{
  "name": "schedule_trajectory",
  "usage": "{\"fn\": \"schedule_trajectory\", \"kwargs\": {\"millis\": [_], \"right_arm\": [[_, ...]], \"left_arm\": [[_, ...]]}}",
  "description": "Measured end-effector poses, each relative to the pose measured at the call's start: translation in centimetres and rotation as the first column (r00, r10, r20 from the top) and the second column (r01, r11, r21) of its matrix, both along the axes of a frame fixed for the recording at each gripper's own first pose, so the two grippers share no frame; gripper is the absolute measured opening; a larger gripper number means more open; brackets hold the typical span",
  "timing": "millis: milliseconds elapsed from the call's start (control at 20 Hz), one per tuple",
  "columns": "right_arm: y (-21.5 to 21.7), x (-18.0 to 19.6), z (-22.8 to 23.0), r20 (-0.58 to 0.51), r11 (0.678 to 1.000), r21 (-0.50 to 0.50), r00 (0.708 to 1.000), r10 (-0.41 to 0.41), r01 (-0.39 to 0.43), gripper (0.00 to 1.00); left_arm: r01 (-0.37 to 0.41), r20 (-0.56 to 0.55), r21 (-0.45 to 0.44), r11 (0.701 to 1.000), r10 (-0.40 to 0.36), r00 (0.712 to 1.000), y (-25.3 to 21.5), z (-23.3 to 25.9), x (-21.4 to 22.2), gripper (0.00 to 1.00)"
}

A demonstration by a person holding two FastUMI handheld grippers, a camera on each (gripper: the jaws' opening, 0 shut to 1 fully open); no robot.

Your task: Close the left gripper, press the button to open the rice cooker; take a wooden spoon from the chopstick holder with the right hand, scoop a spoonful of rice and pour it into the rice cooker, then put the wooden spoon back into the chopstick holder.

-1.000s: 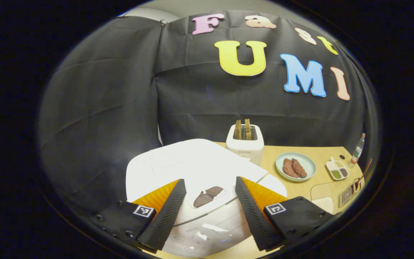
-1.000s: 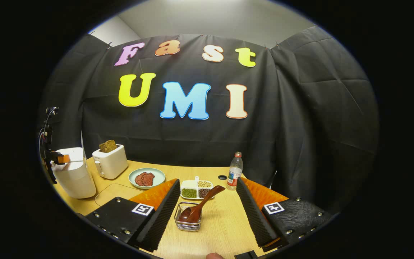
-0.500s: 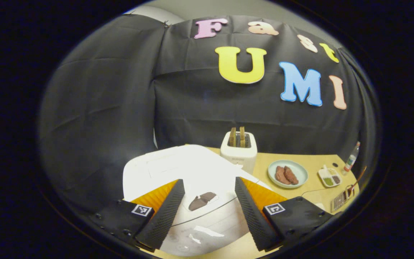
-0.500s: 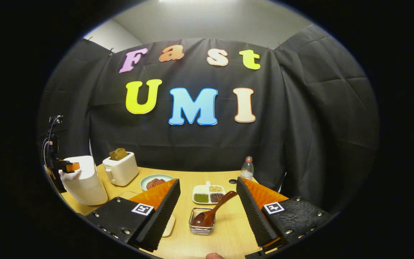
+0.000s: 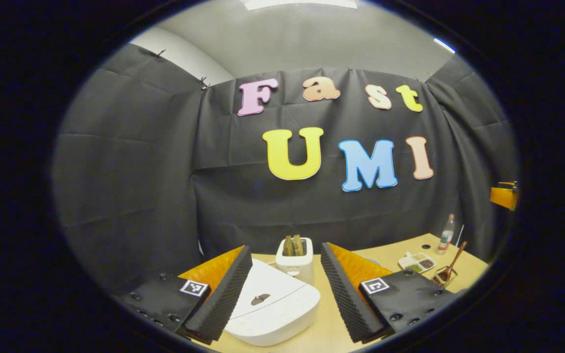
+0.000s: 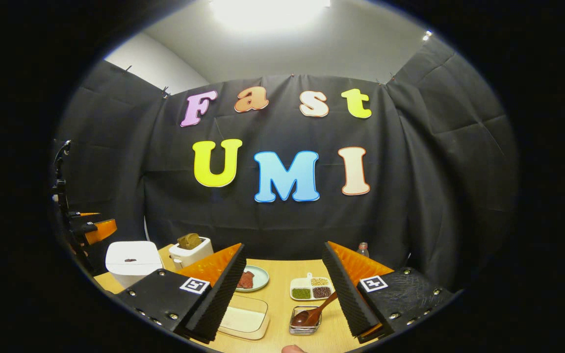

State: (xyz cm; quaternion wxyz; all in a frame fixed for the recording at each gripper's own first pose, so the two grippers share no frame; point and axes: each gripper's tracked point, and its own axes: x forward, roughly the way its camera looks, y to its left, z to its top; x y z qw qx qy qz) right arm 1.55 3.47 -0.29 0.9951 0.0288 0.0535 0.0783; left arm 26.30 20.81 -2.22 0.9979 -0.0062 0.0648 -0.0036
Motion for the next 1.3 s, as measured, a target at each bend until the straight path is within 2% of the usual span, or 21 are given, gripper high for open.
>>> {"fn": "schedule_trajectory", "kwargs": {"millis": [50,150,300,350,400,600,900,950,1100,1300], "right_arm": [[0.1,-0.3,0.6,0.024,1.000,0.001,1.000,0.011,-0.011,0.95],[0.1,-0.7,1.4,0.058,1.000,0.007,0.998,0.019,-0.019,0.95],[-0.1,-1.2,1.7,0.071,1.000,0.024,0.997,0.019,-0.020,0.95],[0.1,-1.3,1.8,0.075,0.999,0.031,0.997,0.023,-0.026,0.95],[0.1,-1.5,2.1,0.079,0.999,0.038,0.997,0.026,-0.029,0.95],[0.0,-1.5,2.6,0.096,0.999,0.026,0.995,0.035,-0.037,0.95],[1.1,-1.4,4.1,0.122,0.997,-0.014,0.990,0.072,-0.070,0.95],[1.5,-1.5,4.4,0.130,0.997,-0.017,0.989,0.076,-0.074,0.95],[1.9,-1.7,4.6,0.138,0.996,-0.035,0.987,0.080,-0.076,0.95],[2.5,-1.9,4.8,0.132,0.996,-0.026,0.988,0.085,-0.082,0.95]], "left_arm": [[0.000,0.007,-0.024,1.000,0.000,1.000,-0.3,0.4,-0.2,1.00],[0.015,0.040,-0.042,0.999,-0.013,0.999,-1.6,1.0,-1.0,0.97],[0.019,0.103,0.009,1.000,-0.020,0.994,-1.1,1.9,-1.0,1.00],[0.024,0.111,0.015,1.000,-0.025,0.994,-0.9,2.0,-0.5,0.97],[0.034,0.109,0.007,0.999,-0.034,0.993,-1.2,1.9,-0.3,0.95],[0.039,0.107,-0.044,0.998,-0.035,0.994,-2.1,2.2,-1.3,0.98],[0.013,0.136,-0.046,0.999,-0.006,0.991,-1.4,2.8,-1.0,0.98],[0.008,0.139,-0.047,0.999,-0.002,0.990,-1.2,2.9,-1.0,0.95],[0.002,0.148,-0.044,0.999,0.004,0.989,-1.1,3.0,-1.0,0.98],[0.007,0.158,-0.050,0.999,0.001,0.987,-1.1,3.3,-1.0,0.95]]}}
